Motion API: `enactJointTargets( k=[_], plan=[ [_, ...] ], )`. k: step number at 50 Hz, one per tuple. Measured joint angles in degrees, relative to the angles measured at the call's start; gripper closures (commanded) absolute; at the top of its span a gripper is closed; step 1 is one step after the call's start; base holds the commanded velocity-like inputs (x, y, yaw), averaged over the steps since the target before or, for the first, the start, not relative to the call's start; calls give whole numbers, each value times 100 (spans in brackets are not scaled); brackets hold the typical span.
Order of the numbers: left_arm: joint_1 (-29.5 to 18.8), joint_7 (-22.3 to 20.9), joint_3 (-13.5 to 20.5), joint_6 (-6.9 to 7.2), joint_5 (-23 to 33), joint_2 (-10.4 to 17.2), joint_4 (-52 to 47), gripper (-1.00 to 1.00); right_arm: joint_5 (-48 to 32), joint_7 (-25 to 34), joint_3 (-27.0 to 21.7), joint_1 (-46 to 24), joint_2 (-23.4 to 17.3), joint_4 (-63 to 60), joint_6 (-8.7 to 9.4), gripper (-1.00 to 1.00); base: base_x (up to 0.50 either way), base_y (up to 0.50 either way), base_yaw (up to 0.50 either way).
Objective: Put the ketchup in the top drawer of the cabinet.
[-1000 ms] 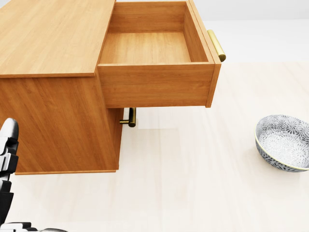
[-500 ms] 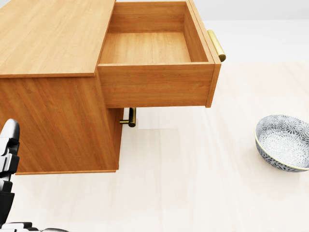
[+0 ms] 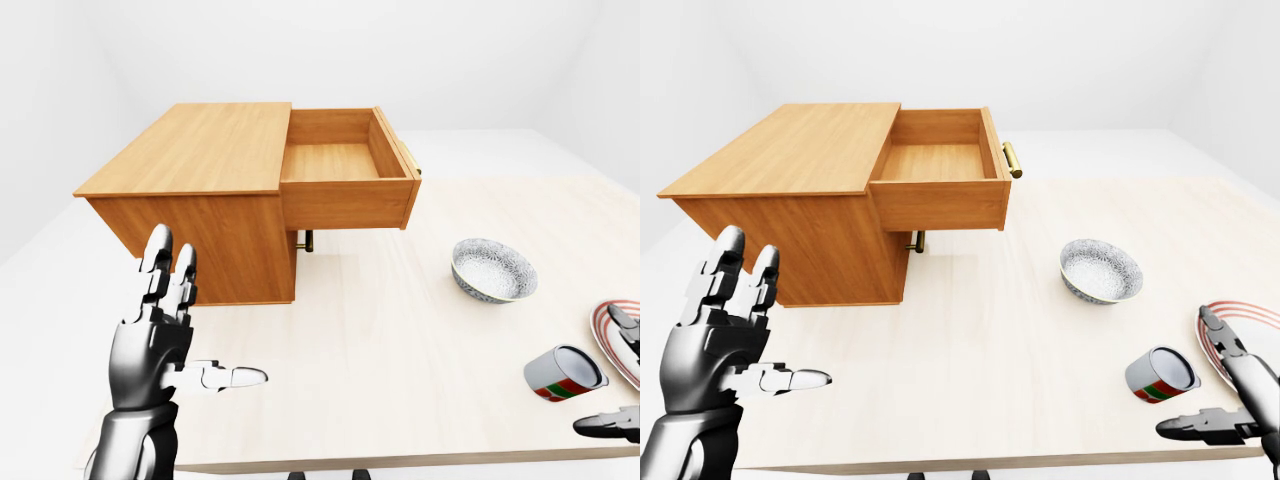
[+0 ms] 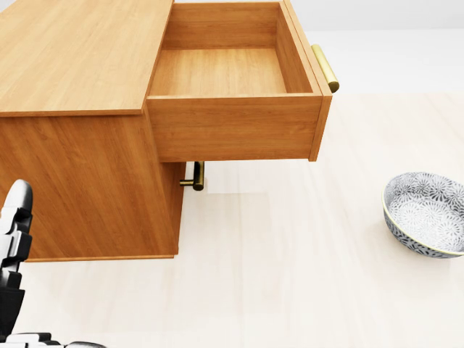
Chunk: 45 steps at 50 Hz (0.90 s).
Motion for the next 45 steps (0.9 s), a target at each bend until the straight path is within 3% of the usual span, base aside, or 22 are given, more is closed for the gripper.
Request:
enactJointTargets(
  k=[30,45],
  plan=[
    [-3,28,-40,0,33,5,21,-100,271,0,599,-412,-682,1414,0,-100,0,0,0],
    [-1,40,-60,0,49,8,39,-100,381,0,679,-368,-815,1825,0,-100,0,0,0]
  ],
)
